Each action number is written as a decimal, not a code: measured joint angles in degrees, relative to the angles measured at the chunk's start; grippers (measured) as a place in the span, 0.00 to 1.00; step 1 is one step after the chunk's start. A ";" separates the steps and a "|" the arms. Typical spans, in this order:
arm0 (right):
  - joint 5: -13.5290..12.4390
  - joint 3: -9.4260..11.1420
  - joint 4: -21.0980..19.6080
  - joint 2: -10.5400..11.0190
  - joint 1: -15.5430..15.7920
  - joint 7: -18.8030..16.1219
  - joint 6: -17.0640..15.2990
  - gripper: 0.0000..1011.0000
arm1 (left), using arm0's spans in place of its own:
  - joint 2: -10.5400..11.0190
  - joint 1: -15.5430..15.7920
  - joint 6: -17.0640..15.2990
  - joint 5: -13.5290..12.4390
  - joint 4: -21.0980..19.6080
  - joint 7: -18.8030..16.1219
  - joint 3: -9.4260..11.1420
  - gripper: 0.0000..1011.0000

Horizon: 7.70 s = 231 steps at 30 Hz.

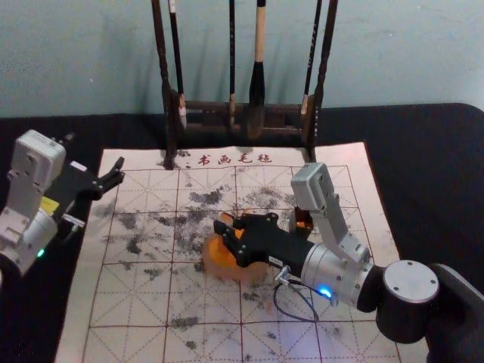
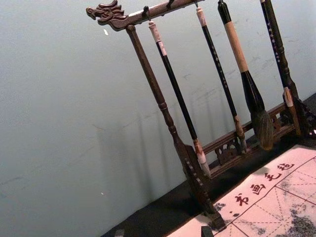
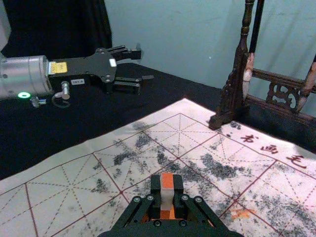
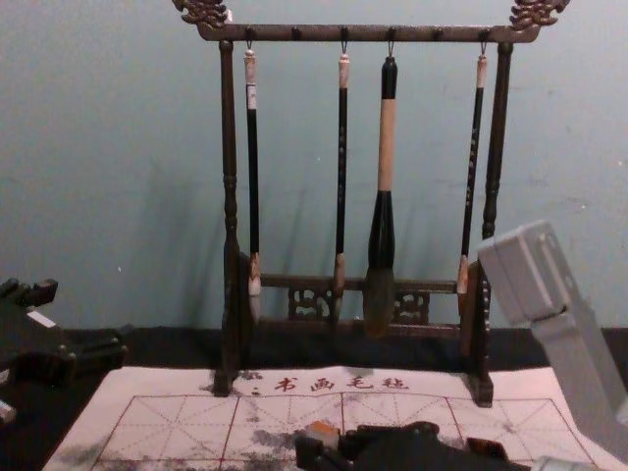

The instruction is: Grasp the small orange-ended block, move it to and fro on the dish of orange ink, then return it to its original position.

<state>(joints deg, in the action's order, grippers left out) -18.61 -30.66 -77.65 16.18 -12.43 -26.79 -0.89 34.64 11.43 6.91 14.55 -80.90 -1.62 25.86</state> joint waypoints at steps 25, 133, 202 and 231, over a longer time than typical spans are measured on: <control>0.48 2.41 0.88 -0.69 -0.40 1.53 -0.03 0.13 | 0.00 0.00 0.00 0.00 0.00 0.00 0.00 0.99; 0.23 13.94 -8.64 0.84 12.30 9.57 2.35 0.13 | 0.00 0.00 0.00 0.00 0.00 0.00 0.00 0.99; 2.83 16.09 -9.09 -0.82 11.87 10.15 9.84 0.99 | 0.00 0.00 0.00 0.00 0.00 0.00 0.00 0.99; 15.94 19.27 5.81 -5.08 5.28 20.84 16.33 0.99 | 0.00 0.00 0.00 0.00 0.00 0.00 0.00 0.99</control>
<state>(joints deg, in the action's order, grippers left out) -2.68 -11.39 -71.84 11.10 -7.14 -5.95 15.44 34.65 11.43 6.91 14.55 -80.90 -1.62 25.86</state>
